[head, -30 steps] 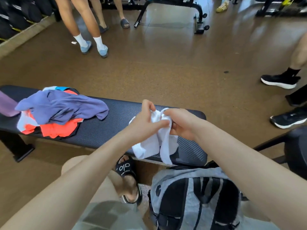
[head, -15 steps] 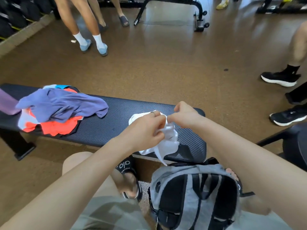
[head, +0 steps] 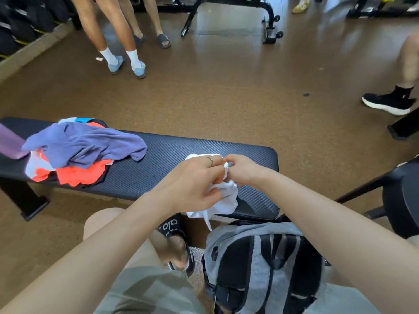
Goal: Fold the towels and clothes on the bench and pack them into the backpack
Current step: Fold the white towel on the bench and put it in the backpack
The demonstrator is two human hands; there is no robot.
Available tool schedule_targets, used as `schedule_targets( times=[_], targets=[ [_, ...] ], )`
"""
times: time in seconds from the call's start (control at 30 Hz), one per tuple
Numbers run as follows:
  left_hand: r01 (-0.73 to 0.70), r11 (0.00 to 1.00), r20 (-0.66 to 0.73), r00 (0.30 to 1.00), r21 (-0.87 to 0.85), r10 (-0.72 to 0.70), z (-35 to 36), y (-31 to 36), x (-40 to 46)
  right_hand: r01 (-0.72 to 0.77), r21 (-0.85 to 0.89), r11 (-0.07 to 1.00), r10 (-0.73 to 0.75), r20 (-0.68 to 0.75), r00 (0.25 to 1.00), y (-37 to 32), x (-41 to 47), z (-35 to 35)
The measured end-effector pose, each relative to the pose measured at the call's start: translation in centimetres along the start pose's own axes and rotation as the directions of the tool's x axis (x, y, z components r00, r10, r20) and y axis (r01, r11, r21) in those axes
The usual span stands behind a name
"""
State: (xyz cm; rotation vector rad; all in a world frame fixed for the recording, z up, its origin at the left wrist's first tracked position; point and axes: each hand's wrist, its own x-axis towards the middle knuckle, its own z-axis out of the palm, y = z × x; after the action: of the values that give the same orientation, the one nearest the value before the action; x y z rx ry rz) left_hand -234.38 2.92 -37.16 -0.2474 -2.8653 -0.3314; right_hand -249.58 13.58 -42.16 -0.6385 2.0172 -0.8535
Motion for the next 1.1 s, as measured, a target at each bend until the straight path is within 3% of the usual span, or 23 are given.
schedule_targets(
  times=[0.1, 0.27, 0.43, 0.57, 0.7, 0.87, 1.0, 1.1],
  targets=[
    [0.027, 0.998, -0.006, 1.000, 0.058, -0.027, 0.2, -0.3, -0.5, 0.023, -0.093, 0.995, -0.038, -0.165, 0.986, 0.3, 0.3, -0.2],
    [0.111, 0.989, -0.036, 0.994, 0.094, -0.108, 0.1, -1.5, -1.3, 0.033, -0.276, 0.961, -0.119, -0.301, 0.946, 0.2, -0.4, -2.6],
    [0.205, 0.950, -0.032, 0.979, 0.236, -0.203, 1.0, -2.9, -1.6, 0.099, -0.318, 0.943, -0.257, -0.506, 0.823, -1.0, -1.6, -5.2],
    [0.253, 0.926, -0.086, 0.967, 0.281, -0.239, 1.6, -3.8, -1.0, 0.239, -0.418, 0.876, -0.455, -0.554, 0.697, -3.0, -2.8, -6.5],
    [0.228, 0.926, -0.096, 0.973, 0.302, -0.209, 1.9, -4.2, -1.1, 0.360, -0.185, 0.914, -0.387, -0.664, 0.640, -4.8, -3.5, -7.2],
    [0.203, 0.910, -0.115, 0.978, 0.362, -0.172, 2.5, -2.9, -1.5, 0.407, 0.306, 0.861, -0.064, -0.728, 0.682, -5.8, -3.4, -7.2],
    [0.155, 0.903, -0.071, 0.988, 0.400, -0.138, 2.6, -2.7, -1.7, 0.393, 0.284, 0.875, -0.036, -0.771, 0.636, -5.3, -3.3, -7.7],
    [0.190, 0.912, -0.133, 0.979, 0.364, -0.151, 1.0, -4.2, -1.3, 0.376, 0.207, 0.903, -0.086, -0.771, 0.631, -5.1, -3.6, -8.6]
  ],
)
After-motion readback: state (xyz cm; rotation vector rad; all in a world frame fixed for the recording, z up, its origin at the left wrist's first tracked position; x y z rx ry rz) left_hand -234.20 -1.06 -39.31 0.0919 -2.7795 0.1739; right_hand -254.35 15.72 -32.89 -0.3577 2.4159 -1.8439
